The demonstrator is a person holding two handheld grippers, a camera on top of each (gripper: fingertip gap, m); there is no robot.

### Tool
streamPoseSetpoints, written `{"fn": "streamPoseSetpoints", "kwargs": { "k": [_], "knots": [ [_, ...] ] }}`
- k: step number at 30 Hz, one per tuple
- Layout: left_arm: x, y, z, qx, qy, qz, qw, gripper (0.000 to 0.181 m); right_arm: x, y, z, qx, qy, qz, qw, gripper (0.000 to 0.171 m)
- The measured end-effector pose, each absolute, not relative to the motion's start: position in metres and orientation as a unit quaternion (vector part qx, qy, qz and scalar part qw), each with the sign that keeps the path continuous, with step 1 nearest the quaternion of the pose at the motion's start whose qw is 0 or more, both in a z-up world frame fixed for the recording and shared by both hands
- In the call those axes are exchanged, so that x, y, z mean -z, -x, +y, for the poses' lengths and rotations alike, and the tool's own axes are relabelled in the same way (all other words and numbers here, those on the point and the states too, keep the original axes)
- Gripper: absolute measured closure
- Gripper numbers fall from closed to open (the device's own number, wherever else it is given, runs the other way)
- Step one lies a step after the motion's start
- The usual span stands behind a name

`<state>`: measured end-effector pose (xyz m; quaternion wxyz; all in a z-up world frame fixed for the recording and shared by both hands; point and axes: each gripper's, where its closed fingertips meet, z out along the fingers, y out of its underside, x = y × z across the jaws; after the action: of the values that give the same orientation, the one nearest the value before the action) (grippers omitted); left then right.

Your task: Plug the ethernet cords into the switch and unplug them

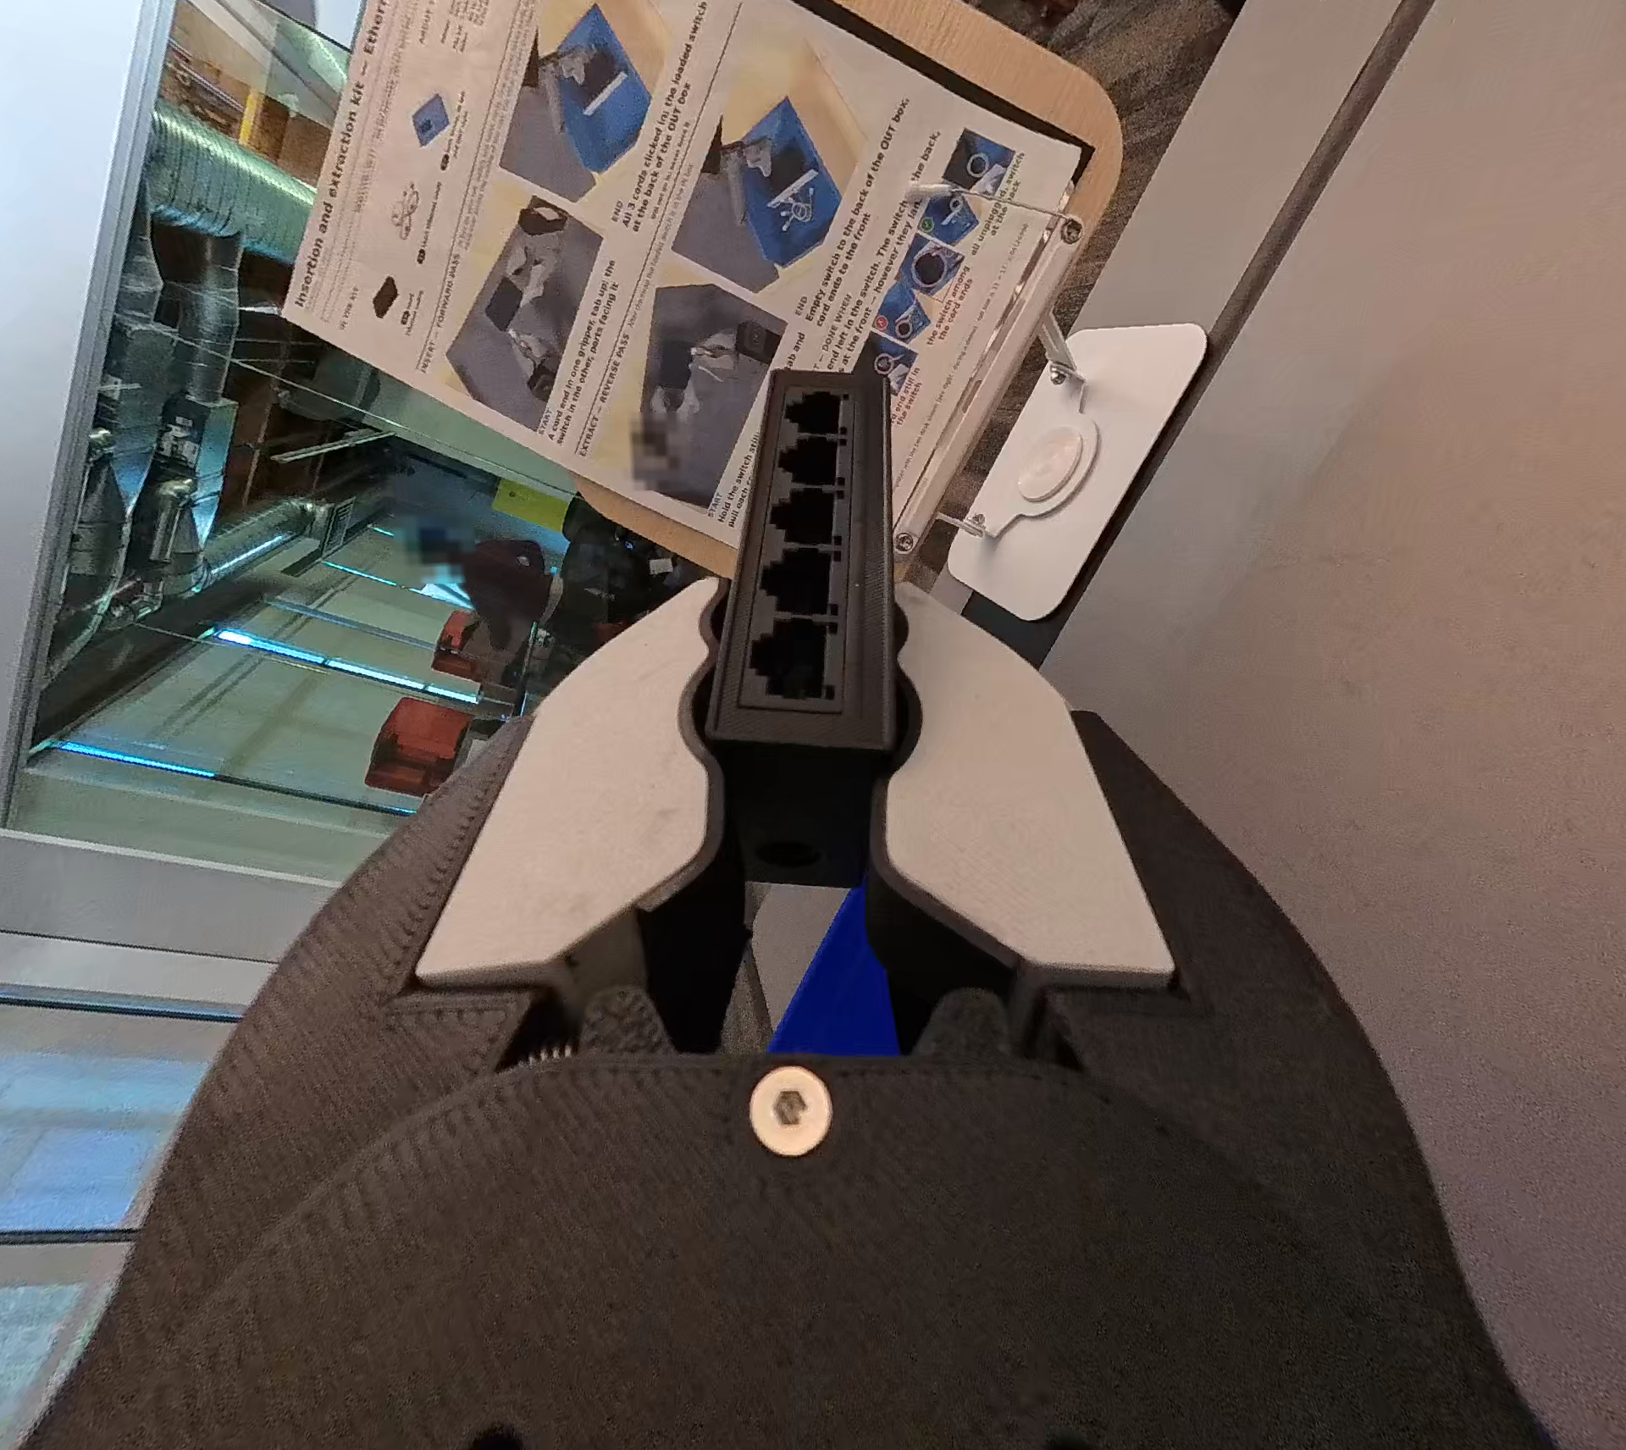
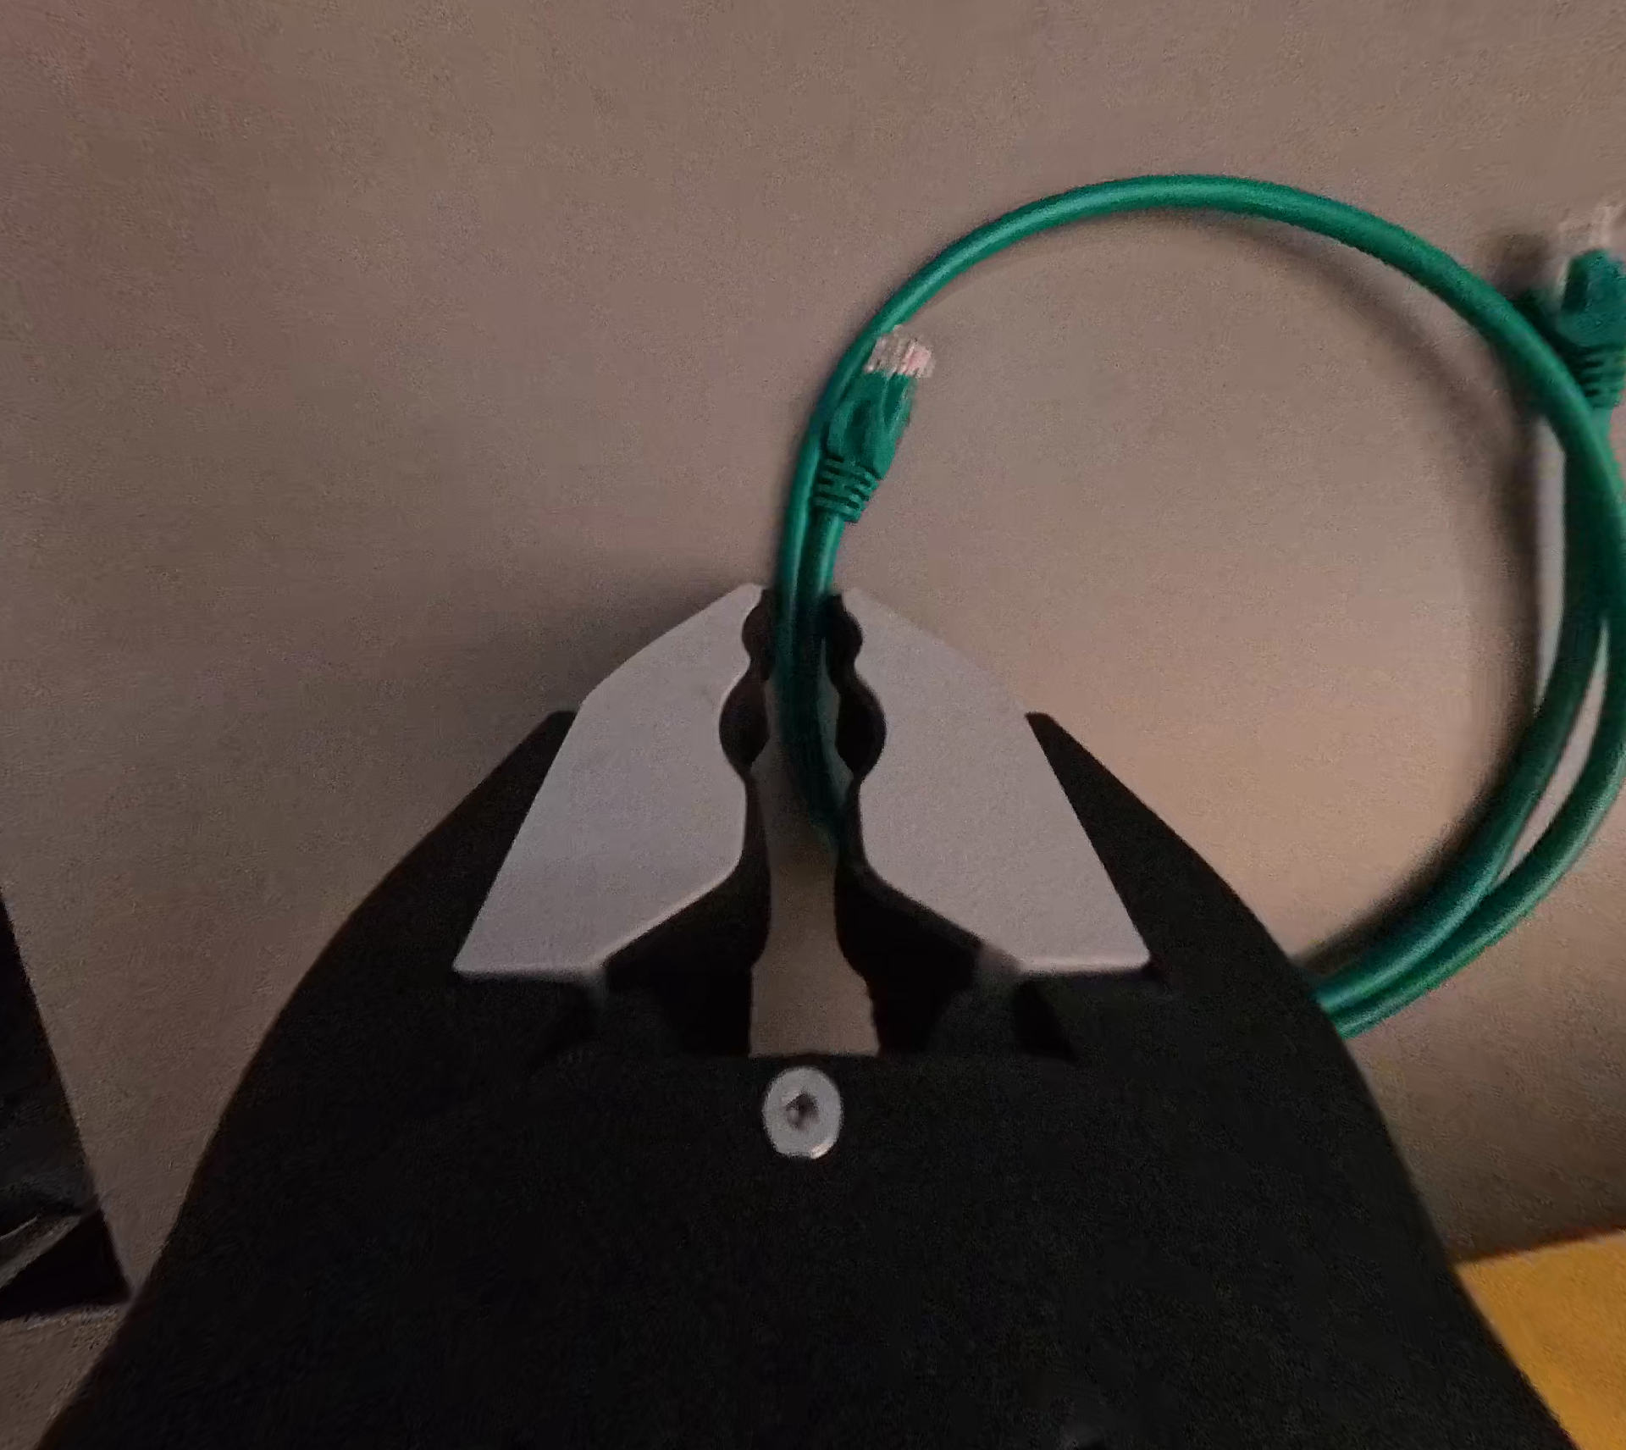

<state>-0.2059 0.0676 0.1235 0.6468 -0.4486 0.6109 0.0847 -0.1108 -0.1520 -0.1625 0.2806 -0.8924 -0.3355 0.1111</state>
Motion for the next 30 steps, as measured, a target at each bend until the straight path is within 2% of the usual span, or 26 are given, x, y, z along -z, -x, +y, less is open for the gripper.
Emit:
{"fn": "streamPoseSetpoints", "kwargs": {
  "k": [2,4,8,12,19,24,27,30],
  "knots": [
    [-0.125,0.207,0.069,-0.082,0.450,0.609,0.649,0.152,0.161,0.130,-0.153,-0.156,0.888,-0.328,0.281,0.160],
    [-0.125,0.209,0.071,-0.080,0.453,0.605,0.649,0.152,0.145,0.160,-0.153,-0.268,0.869,-0.290,0.298,0.164],
    [-0.127,0.214,0.075,-0.079,0.459,0.598,0.652,0.151,0.076,0.183,-0.148,-0.484,0.781,-0.184,0.349,0.164],
    [-0.130,0.218,0.077,-0.077,0.462,0.591,0.656,0.152,0.016,0.163,-0.147,-0.550,0.717,-0.147,0.402,0.164],
    [-0.130,0.223,0.084,-0.081,0.474,0.584,0.654,0.152,-0.144,0.082,-0.149,-0.424,0.700,-0.165,0.550,0.165],
    [-0.129,0.224,0.087,-0.087,0.478,0.582,0.652,0.152,-0.257,0.045,-0.162,-0.304,0.704,-0.185,0.614,0.164],
    [-0.128,0.222,0.087,-0.089,0.479,0.583,0.650,0.152,-0.307,0.022,-0.171,-0.251,0.702,-0.178,0.642,0.164],
    [-0.126,0.220,0.086,-0.091,0.478,0.586,0.648,0.152,-0.333,-0.006,-0.181,-0.214,0.708,-0.162,0.653,0.164]
  ]
}}
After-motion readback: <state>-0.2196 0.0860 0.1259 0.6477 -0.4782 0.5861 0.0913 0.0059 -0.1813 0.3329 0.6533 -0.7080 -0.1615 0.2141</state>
